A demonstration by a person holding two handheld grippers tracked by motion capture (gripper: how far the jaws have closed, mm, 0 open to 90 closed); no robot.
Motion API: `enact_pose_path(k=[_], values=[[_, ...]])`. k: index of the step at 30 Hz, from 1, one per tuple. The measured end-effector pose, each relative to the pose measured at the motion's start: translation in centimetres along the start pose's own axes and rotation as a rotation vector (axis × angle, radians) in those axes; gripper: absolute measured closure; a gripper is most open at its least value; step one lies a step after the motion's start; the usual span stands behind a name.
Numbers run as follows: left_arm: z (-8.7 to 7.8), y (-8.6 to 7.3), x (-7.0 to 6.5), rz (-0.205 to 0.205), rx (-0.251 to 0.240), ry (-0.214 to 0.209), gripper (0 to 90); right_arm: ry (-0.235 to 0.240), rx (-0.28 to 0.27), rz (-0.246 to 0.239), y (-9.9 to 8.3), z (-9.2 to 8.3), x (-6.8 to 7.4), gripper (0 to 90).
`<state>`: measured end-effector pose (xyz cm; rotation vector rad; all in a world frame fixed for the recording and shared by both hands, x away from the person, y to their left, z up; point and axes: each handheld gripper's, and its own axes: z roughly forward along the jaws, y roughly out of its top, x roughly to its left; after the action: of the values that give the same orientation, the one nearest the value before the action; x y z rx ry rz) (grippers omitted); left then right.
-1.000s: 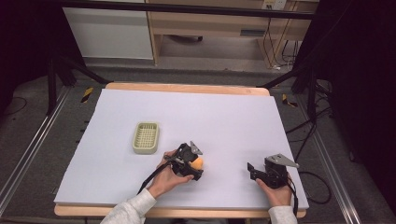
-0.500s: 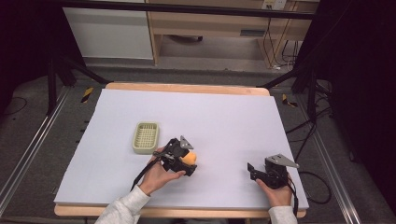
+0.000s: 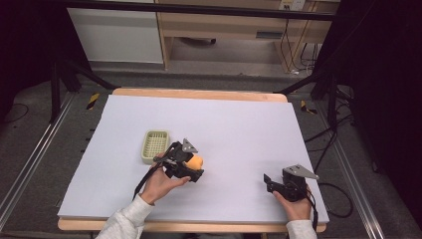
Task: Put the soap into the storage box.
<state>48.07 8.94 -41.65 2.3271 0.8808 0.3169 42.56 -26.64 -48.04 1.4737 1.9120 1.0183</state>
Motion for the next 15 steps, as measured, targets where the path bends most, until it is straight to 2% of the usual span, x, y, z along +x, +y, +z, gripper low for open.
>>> enact_pose_path(k=[7, 15], values=[[-0.8, 0.0, 1.0, -0.027, -0.013, 0.011, 26.6, 0.001, 0.000, -0.001, 0.0, 0.0, 0.0, 24.7], [-1.3, -0.1, 1.8, -0.037, -0.011, 0.026, 26.6, 0.001, 0.000, -0.002, 0.0, 0.0, 0.0, 24.7]])
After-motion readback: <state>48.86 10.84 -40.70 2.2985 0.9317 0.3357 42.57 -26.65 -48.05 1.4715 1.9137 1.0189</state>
